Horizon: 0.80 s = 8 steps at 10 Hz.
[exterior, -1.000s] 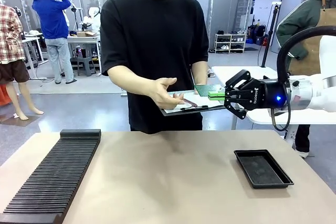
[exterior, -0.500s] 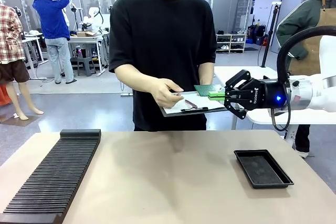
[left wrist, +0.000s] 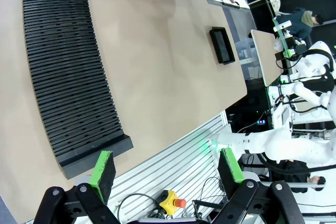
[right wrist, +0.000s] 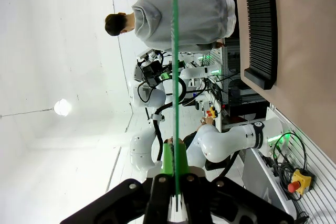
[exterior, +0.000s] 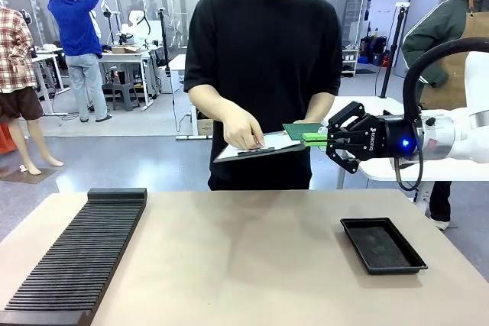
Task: Inspect the PCB.
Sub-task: Place the Blank PCB in the ESD tray.
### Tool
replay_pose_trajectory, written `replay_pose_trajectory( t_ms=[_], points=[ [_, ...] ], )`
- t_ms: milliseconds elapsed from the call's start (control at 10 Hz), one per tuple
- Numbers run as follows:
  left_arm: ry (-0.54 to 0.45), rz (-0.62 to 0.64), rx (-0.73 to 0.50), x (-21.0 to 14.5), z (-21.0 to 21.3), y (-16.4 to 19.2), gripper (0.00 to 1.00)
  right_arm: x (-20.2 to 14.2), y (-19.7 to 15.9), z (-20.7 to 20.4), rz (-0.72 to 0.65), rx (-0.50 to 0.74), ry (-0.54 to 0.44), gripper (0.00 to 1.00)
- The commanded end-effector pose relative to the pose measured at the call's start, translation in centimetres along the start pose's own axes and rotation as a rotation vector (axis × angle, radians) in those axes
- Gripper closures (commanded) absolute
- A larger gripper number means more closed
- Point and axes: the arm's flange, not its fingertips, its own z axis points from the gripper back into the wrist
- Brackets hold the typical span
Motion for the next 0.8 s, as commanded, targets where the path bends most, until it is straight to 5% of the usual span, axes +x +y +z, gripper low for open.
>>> replay_pose_trajectory(
  t_ms=[0, 200, 700],
  points=[
    [0.012, 0.001, 0.012, 0.2, 0.3, -0.1, 0.0, -0.2, 0.3, -0.1, 0.007, 0.0, 0.002, 1.0],
    [0.012, 0.001, 0.012, 0.2, 0.3, -0.1, 0.0, -1.1, 1.5, 0.3, 0.036, -0.048, 0.021, 0.97],
    [0.012, 0.001, 0.012, 0.2, 0.3, -0.1, 0.0, -2.8, 1.3, 5.9, 0.036, -0.484, -0.094, 0.97]
  ],
)
